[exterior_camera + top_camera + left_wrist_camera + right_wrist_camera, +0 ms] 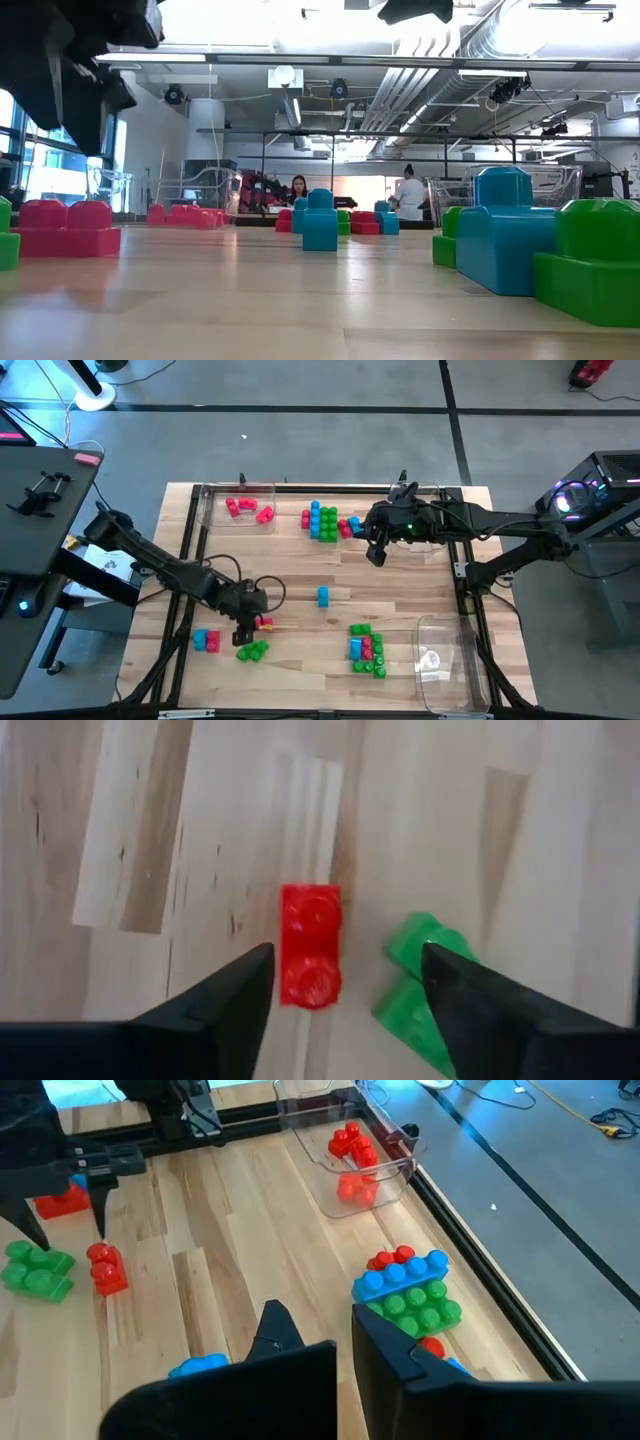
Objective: Sort blocks
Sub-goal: Put the red game piece into the top left transparent bin
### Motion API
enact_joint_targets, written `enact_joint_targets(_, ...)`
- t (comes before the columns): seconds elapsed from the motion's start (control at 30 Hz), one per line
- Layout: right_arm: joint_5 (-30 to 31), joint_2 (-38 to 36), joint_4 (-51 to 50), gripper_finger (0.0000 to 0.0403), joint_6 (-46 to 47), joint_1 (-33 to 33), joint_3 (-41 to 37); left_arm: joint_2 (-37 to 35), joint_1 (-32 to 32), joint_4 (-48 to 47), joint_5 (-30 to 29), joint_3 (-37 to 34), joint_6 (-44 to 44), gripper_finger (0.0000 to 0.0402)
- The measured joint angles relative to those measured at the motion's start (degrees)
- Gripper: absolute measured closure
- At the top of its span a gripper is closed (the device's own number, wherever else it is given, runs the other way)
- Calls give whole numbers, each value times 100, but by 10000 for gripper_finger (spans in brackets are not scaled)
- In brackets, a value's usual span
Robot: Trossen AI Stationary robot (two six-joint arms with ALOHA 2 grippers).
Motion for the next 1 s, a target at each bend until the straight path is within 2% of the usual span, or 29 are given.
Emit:
enact_joint_targets(0.2, -164, 138, -55, 403, -2, 0, 0, 628, 25, 340, -83, 0, 27, 119)
enact_joint_targets(0.6, -149, 165, -74, 403, -4, 0, 0, 1683, 62, 412, -93, 0, -71, 117)
enact_joint_targets(0.77, -149, 165, -74, 403, -28, 0, 0, 1899, 161, 417, -120, 31, -19, 121)
enact_joint_targets(0.87, -149, 165, -79, 403, -27, 0, 0, 1905, 202, 410, -204, 24, 116, 152)
enact_joint_targets(1.0, -146, 165, -82, 403, -23, 0, 0, 1745, 305, 364, -234, -5, 165, 257)
